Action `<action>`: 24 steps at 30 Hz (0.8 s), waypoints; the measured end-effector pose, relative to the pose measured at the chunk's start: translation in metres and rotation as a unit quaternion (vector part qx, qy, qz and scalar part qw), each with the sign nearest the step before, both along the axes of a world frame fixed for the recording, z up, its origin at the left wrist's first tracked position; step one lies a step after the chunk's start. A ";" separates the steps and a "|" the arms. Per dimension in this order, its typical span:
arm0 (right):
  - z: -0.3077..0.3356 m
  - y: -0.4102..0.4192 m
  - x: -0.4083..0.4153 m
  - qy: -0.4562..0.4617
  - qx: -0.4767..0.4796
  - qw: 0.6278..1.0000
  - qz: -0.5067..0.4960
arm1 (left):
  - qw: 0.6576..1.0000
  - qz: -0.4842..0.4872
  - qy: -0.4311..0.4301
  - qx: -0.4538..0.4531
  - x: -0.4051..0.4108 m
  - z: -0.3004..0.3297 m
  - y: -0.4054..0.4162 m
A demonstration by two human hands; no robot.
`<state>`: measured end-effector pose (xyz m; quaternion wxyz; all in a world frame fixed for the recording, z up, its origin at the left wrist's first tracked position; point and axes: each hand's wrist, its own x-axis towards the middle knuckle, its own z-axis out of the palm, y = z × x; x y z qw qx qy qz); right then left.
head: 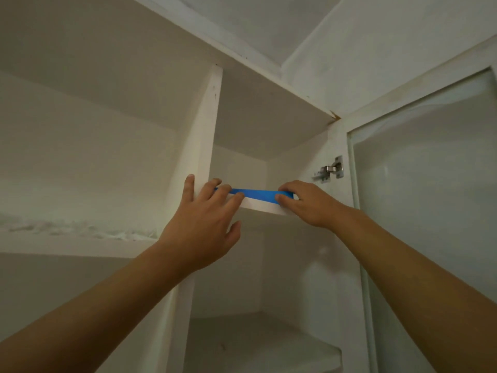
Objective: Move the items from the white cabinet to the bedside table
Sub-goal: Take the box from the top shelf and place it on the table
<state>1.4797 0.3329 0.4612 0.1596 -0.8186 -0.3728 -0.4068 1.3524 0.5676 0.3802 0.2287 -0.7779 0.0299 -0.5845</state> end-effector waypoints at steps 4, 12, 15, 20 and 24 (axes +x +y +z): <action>-0.006 0.005 0.004 -0.007 0.012 1.000 0.024 | 1.000 0.003 -0.018 0.007 0.001 -0.001 0.000; 0.003 0.006 0.000 -0.080 0.010 0.995 0.057 | 0.999 0.008 -0.037 0.016 0.005 -0.002 0.000; 0.011 0.009 0.007 -0.066 0.017 0.994 0.080 | 0.999 0.008 -0.040 0.015 0.004 -0.001 0.001; 0.018 0.018 0.025 -0.010 -0.013 0.998 0.057 | 0.999 0.015 -0.031 0.012 0.005 -0.001 0.001; 0.017 0.022 0.034 0.036 -0.005 0.997 0.071 | 0.999 0.016 -0.028 0.008 0.005 -0.001 0.001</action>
